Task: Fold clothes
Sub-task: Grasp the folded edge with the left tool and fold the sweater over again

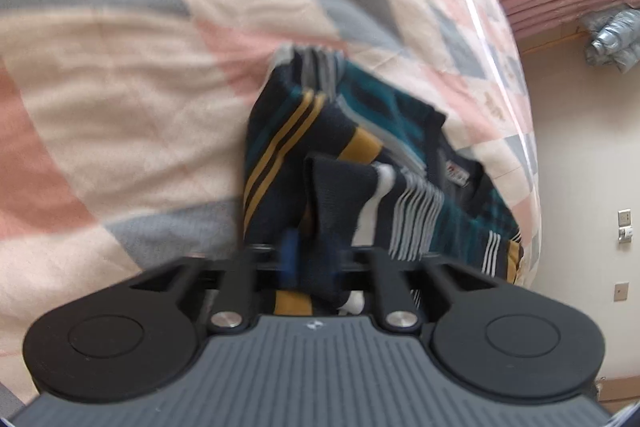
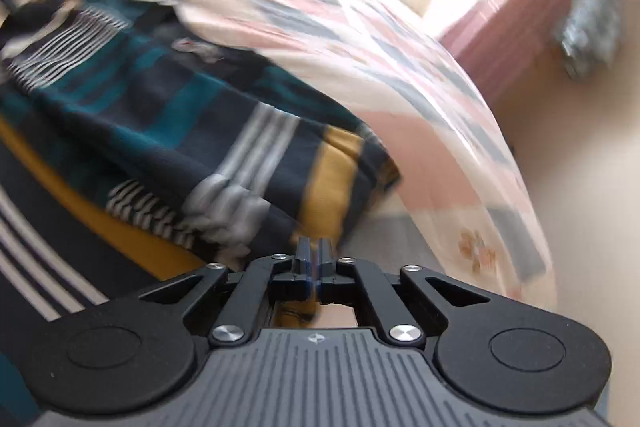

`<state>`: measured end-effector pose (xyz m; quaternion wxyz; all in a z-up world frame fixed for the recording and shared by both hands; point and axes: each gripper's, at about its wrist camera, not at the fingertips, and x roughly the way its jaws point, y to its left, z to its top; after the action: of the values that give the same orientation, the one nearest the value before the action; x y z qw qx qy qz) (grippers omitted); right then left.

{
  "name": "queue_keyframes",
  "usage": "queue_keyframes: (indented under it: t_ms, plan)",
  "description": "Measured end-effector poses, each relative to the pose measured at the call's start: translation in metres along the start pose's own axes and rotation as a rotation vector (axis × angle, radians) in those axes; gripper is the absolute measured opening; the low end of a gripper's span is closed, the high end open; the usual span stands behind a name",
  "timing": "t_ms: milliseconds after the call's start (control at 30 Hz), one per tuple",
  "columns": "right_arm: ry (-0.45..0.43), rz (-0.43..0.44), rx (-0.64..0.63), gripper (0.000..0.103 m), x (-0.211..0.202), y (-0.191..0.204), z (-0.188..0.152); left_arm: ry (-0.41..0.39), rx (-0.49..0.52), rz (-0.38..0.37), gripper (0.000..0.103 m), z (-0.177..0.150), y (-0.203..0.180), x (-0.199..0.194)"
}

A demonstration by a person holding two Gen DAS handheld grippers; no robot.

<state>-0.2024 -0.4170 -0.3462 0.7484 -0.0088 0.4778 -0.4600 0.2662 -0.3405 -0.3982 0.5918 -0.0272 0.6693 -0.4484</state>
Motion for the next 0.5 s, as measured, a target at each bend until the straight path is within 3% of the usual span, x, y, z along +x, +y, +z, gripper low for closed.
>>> queue_keyframes:
  t_ms: [100,167,233,433,500]
  plan:
    - [0.045,0.001,0.001,0.000,0.005,0.002,-0.003,-0.005,0.053,0.022,0.034,-0.004,-0.007,0.003]
    - [-0.012,0.022,-0.008,0.011,-0.005,0.009,-0.002,0.001,0.087,0.041,0.033,-0.004,-0.012,0.006]
    - [-0.073,0.042,-0.056,0.040,-0.015,0.022,-0.001,0.008,0.106,0.055,0.031,-0.002,-0.015,0.006]
    - [-0.095,0.022,-0.303,0.040,-0.012,0.062,-0.005,0.029,0.110,0.048,0.038,0.000,-0.014,-0.001]
    - [-0.089,0.000,-0.340,0.035,-0.006,0.066,-0.007,0.044,0.106,0.058,0.038,-0.001,-0.014,0.003]
